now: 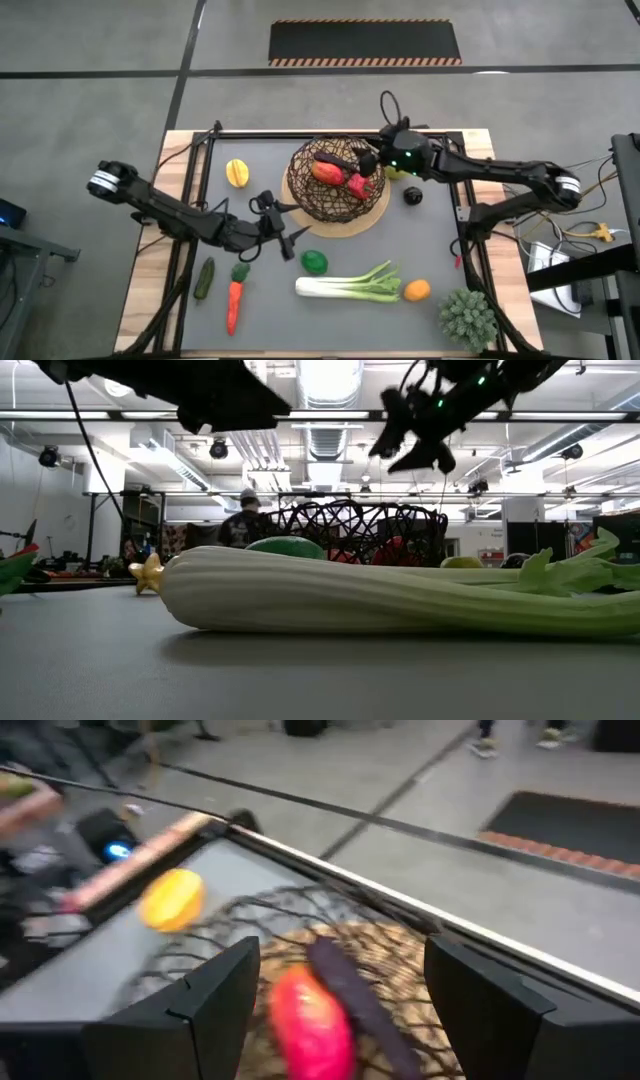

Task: Build produce basket
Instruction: Put the starfruit into the basket

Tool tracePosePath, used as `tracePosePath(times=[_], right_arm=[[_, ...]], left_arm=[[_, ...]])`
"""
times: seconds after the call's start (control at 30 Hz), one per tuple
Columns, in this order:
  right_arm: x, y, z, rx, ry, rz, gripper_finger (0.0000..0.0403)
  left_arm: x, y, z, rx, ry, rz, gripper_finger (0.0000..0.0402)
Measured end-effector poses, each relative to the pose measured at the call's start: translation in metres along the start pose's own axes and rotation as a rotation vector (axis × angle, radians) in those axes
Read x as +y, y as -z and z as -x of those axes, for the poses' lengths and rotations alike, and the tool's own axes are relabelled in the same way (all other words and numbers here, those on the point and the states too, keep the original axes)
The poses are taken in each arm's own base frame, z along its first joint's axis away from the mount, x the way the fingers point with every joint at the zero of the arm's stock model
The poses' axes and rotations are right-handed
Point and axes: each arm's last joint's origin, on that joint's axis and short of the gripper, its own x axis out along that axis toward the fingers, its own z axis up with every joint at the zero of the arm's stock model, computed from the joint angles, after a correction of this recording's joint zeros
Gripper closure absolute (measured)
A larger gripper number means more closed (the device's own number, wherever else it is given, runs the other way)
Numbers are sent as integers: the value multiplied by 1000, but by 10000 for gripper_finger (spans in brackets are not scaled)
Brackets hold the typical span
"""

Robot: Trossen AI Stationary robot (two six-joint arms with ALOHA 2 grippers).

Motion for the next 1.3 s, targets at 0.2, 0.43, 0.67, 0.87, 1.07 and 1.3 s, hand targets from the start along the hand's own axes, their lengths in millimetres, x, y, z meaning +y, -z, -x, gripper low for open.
tracePosePath(times=[0.2, 0.43, 0.67, 0.87, 1.07, 1.3], right_arm=[[28, -1, 31, -11, -147, 25, 148], [62, 13, 53, 6, -296, 103, 154], [79, 23, 57, 2, -334, 148, 154], [82, 28, 54, 20, -335, 156, 157], [82, 30, 51, 32, -328, 162, 157], [82, 30, 51, 31, -328, 161, 156]], left_arm=[[30, -4, 8, 97, -70, 16, 142], [89, 17, 6, 341, -362, 205, 142], [153, 56, -2, 584, -720, 404, 142], [184, 77, -15, 697, -861, 422, 142], [199, 93, -23, 778, -933, 426, 167], [199, 105, -28, 846, -932, 418, 213]])
